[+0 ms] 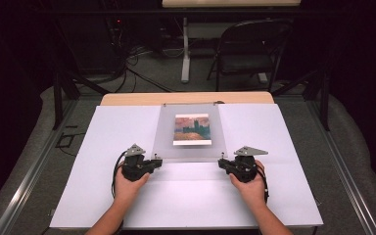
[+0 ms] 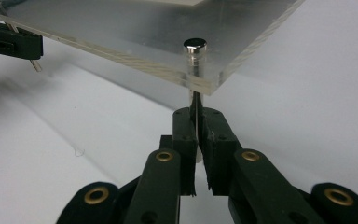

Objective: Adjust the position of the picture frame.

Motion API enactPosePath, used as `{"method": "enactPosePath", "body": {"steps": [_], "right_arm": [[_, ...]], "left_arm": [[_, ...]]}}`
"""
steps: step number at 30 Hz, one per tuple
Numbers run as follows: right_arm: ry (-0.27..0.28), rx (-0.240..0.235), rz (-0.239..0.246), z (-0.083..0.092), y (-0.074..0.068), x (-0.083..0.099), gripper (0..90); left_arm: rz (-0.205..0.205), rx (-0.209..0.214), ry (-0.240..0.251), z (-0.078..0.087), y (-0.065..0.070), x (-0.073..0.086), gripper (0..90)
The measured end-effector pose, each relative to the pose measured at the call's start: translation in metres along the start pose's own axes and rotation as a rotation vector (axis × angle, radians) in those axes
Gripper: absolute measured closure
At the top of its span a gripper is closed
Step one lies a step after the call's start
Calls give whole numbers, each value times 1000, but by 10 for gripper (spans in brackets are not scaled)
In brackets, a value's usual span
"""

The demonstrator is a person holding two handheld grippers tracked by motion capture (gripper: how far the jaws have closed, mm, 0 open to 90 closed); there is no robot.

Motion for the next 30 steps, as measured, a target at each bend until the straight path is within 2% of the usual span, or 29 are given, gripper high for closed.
{"method": "enactPosePath", "body": {"steps": [5, 9, 16, 23, 25, 27, 29, 30], "right_arm": [[-18, 6, 0, -1, 2, 3, 841], [-41, 15, 9, -4, 3, 10, 841], [-47, 13, 13, -5, 3, 13, 840], [-31, 7, -16, -5, 3, 13, 828], [-27, 6, -27, -4, 3, 13, 802], [-18, -2, -43, -2, 2, 12, 737], [-12, 1, -27, 0, 0, 11, 687], [-10, 7, -19, 1, 0, 10, 657]], "left_arm": [[-6, -10, -17, -3, 0, 4, 842], [-10, -26, -51, -4, -2, 11, 840], [-3, -22, -38, -4, -3, 11, 837], [14, -16, -17, -4, -3, 10, 822], [14, -30, 1, -3, -5, 9, 770], [34, -36, 12, -1, -6, 9, 724], [55, -26, 16, 2, -5, 9, 685], [53, -25, 19, 3, -4, 9, 656]]}}
Point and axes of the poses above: each handheld gripper's, and its own axes: z roughly backward along the jaws, x roughly out of its underside, y roughly to its right, the point moved 10 cm from there along -z, roughly forward along the jaws, and after that the axes turned 13 degrees about y, right-handed, at the moved point
